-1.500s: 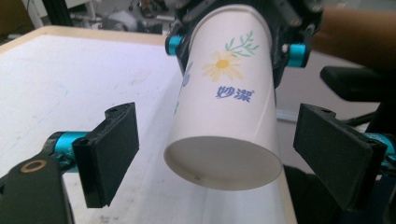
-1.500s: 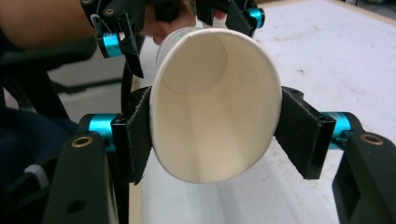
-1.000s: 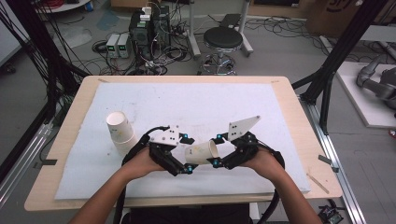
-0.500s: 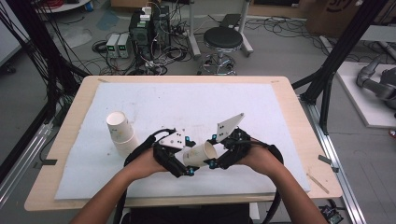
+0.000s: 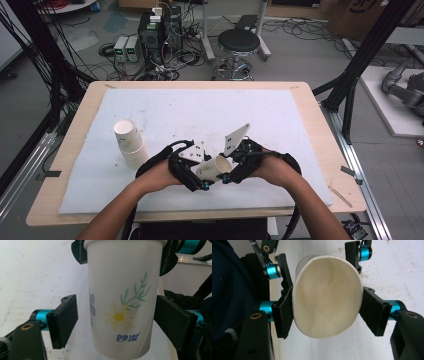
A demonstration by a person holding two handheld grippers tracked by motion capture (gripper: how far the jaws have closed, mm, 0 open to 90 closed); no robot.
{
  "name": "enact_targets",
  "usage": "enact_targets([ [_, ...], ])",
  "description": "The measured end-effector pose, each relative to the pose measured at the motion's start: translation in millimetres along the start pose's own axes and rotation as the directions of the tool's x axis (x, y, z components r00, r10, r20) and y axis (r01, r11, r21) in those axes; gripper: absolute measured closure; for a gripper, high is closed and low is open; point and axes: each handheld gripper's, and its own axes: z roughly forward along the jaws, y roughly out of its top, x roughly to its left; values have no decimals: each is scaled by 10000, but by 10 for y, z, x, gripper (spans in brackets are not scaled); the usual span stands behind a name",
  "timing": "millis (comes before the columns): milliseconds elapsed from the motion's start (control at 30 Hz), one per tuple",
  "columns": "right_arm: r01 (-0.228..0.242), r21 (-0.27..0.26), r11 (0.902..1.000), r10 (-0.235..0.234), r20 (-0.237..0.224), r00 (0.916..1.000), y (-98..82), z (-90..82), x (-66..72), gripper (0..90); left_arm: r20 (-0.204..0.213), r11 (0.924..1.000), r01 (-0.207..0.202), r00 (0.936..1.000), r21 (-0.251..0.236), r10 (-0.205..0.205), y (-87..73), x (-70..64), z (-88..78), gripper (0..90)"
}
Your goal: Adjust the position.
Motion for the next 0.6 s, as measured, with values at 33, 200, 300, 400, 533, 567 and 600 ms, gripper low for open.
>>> enact_targets([
  [33,48,28,10000,-48,3,10000,5,8,-1,332,26,10000,39,10000,14,-39,-2,-1,13,206],
  [200,176,221,9996,-174,-91,9998,18,47,13,331,264,9997,110,9996,212,-115,-4,3,36,253],
  [300,256,289,9993,-254,-76,9996,25,66,20,331,490,9997,87,9988,242,-99,-5,-6,51,298],
  [400,324,352,9989,-319,-146,9994,30,80,25,331,717,9997,32,9974,251,-49,-4,-18,67,354],
  [533,312,353,9989,-306,-181,9994,38,75,40,332,791,9998,50,9968,212,-67,-4,-17,75,361],
  [567,287,367,9989,-280,-202,9994,37,72,40,332,807,9998,62,9967,179,-76,-6,-16,74,362],
  [600,339,339,9989,-333,-182,9993,35,69,36,331,810,9999,108,9966,115,-117,-9,-17,76,364],
])
